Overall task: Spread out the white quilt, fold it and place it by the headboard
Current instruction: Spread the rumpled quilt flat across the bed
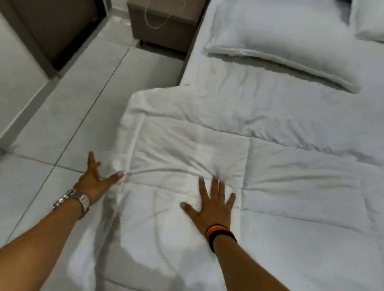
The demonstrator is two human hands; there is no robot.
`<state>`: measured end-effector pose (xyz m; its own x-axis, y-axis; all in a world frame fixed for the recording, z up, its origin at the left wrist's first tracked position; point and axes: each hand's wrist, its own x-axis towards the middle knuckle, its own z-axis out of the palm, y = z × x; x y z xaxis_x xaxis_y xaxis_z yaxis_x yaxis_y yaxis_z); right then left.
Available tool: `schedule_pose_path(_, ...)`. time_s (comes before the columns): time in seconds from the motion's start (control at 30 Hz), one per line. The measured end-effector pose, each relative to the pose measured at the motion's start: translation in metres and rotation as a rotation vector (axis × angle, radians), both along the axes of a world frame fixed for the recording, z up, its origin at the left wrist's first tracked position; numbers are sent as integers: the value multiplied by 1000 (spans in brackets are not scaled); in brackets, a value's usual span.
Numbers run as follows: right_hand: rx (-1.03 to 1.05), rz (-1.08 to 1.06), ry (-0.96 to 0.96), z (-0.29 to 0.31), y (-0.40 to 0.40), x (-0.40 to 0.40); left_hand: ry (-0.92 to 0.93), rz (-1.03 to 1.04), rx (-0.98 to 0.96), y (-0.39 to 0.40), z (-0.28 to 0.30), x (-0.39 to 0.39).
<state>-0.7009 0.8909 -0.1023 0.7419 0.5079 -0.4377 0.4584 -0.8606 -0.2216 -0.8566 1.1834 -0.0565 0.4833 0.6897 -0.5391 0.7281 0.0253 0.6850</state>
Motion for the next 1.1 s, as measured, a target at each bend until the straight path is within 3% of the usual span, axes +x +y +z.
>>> schedule_pose_path(0.17, 70, -219, 55, 17, 8, -9, -17, -280, 71, 12, 28, 67)
schedule_pose_path(0.4, 169, -481, 5, 13, 78, 45, -132, -629, 369, 77, 19, 273)
schedule_pose_path(0.53, 116, -635, -67, -6, 145, 85, -134, -1055, 374, 122, -11, 378)
schedule_pose_path(0.67, -20, -761, -64, -19, 188, 104, -139, -1393, 217, 129, -27, 412)
schedule_pose_path(0.8, -32, -846, -47, 0, 206, 103, -147, -1472, 197, 134, 1, 410)
schedule_pose_path(0.9, 127, -931, -91, 34, 237, 105, -44, -1499, 252, 154, 52, 407)
schedule_pose_path(1.0, 277, -919, -181, 68, 279, 110, 215, -1457, 512, 201, 101, 419)
schedule_pose_path(1.07, 273, -880, -108, 61, 302, 116, 302, -1423, 755, 234, 102, 438)
schedule_pose_path(1.1, 231, -857, -41, 49, 310, 117, 317, -1423, 783, 243, 95, 446)
